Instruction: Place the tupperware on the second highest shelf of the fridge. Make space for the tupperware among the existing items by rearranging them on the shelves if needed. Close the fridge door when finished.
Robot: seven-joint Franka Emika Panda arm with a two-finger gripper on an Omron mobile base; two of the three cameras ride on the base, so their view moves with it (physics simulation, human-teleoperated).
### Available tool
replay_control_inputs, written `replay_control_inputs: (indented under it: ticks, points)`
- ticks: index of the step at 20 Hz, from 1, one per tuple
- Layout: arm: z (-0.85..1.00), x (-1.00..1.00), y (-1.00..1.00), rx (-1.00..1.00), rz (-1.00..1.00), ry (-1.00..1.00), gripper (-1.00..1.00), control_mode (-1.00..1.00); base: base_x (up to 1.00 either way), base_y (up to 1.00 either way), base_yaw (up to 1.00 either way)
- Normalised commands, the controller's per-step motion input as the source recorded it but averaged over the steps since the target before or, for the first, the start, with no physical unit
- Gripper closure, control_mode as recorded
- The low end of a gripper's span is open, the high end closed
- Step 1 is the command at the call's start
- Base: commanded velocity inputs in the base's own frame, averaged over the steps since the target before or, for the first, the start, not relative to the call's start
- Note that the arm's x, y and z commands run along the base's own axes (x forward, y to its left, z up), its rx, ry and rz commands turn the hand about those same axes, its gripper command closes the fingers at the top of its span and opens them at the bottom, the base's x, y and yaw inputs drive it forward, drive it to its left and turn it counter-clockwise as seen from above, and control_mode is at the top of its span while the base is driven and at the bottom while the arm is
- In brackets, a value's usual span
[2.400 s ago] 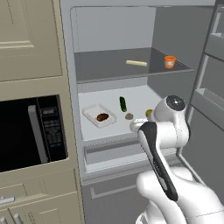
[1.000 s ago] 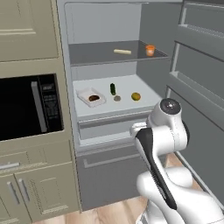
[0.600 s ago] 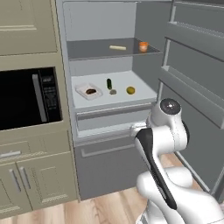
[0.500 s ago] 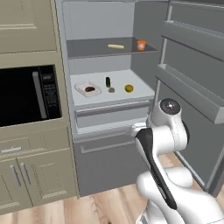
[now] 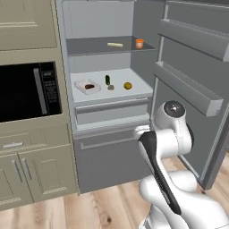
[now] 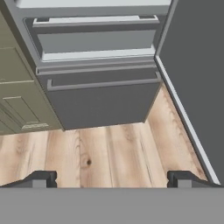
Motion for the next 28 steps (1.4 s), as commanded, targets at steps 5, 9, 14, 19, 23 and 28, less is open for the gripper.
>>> replay_control_inputs:
  ticks: [5, 9, 14, 19, 23, 28]
  points:
    - [0.0, 0.0, 0.0, 0.0, 0.0, 0.0, -1.0, 1.0, -0.31, -0.35, 0.0]
    - [0.0, 0.0, 0.0, 0.0, 0.0, 0.0, -1.0, 1.0, -0.37, -0.29, 0.0]
    - [0.0, 0.0, 0.0, 0.0, 0.0, 0.0, -1.0, -1.0, -0.07, 0.0, 0.0]
    - [0.0, -0.01, -0.31, 0.03, -0.01, -0.01, -1.0, -1.0, 0.0, 0.0, 0.0]
    - [0.0, -0.15, -0.43, 0.03, -0.05, -0.07, -1.0, -1.0, 0.0, 0.0, 0.0]
    - [-0.05, -0.47, -0.59, 0.02, -0.21, -0.12, -1.0, -1.0, 0.0, 0.0, 0.0]
